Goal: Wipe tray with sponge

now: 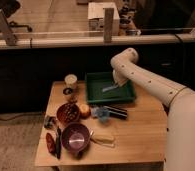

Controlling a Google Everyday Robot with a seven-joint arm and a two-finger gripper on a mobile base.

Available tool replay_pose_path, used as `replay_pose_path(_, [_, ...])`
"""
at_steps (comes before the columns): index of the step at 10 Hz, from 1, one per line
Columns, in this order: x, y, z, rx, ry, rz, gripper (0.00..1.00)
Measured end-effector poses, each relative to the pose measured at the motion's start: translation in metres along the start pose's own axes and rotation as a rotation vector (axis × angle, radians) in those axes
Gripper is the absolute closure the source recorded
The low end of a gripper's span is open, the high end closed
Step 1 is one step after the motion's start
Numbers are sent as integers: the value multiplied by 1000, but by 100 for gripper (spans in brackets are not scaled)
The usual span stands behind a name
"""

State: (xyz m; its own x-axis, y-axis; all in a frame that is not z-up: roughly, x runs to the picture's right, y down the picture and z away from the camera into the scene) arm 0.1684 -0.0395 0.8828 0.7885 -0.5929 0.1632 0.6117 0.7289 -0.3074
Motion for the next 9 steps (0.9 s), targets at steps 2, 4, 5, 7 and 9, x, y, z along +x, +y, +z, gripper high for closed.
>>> replay_pose_path(2, [1,-1,9,-7,9,25,100])
replay_pose_path(4, [-2,-1,28,-22,9,54,100])
replay_pose_path(5, [-3,-1,32,-25,8,64,100])
replay_pose_path(7, [5,1,39,-35,11,97,100])
replay_pose_path(9, [14,-5,44,-28,6,125,100])
